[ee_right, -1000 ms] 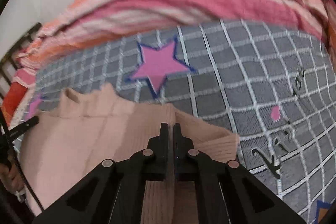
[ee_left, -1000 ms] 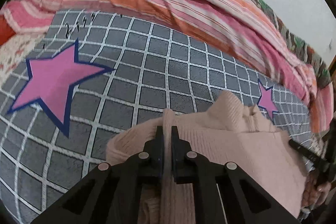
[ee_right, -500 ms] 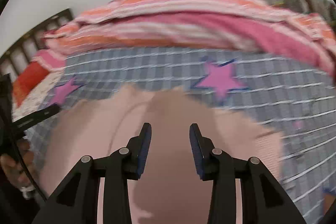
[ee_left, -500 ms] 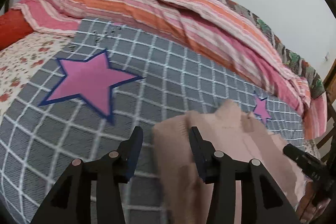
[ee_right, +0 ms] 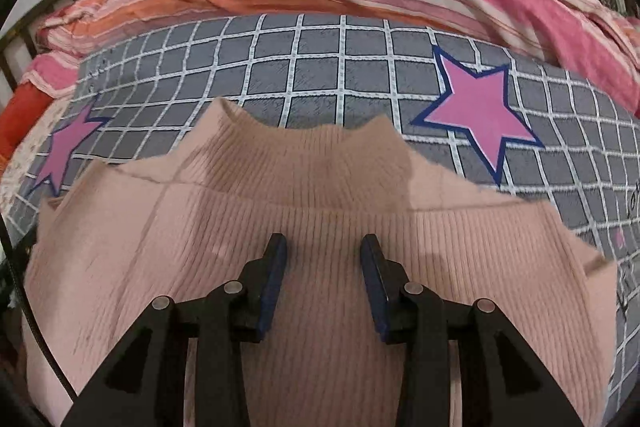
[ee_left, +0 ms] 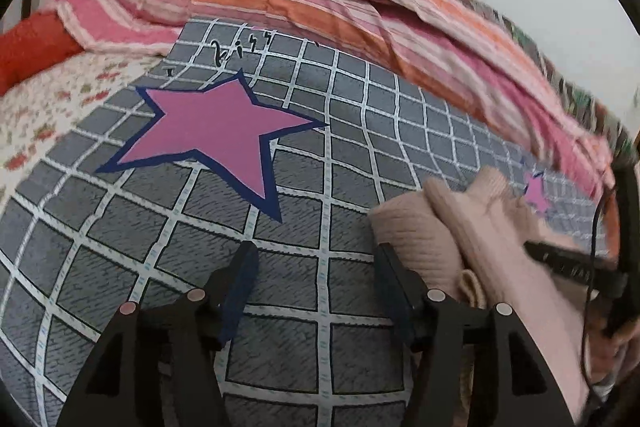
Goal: Fold small clothes
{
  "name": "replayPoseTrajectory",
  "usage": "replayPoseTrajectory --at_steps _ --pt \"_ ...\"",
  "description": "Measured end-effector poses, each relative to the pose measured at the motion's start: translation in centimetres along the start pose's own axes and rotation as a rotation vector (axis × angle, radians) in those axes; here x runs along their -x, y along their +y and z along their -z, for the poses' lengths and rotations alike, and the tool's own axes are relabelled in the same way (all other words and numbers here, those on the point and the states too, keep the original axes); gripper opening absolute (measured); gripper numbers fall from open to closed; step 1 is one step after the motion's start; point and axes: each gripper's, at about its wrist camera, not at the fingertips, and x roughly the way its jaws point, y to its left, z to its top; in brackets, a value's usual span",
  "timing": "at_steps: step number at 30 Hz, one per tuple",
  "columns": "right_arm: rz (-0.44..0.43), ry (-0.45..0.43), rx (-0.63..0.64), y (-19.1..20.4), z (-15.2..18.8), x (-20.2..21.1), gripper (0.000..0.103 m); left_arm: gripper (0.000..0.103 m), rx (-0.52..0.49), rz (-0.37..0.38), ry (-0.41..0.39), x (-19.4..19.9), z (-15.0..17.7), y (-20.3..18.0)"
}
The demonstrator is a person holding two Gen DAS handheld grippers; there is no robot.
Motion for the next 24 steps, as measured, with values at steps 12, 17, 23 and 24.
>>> replayPoseTrajectory --at_steps 12,17,23,24 --pt "0.004 -0.015 0.006 -0.1 0.2 0.2 0.037 0.059 0.002 0.039 0.004 0.7 0.2 0.3" --pt "-0.023 0.023 0.008 -0.6 0.9 1.5 0.037 0.059 0.059 0.119 0.024 2.5 0.8 1.3" --pt "-0.019 -0.014 0.018 -0.4 3.8 5.4 0.036 0.061 0.109 0.220 0.048 5.6 2.5 2.0" --pt "-0.024 -0.019 0.022 -0.2 4.4 6.0 0.035 0.061 0.111 0.238 0.052 6.2 2.9 2.0"
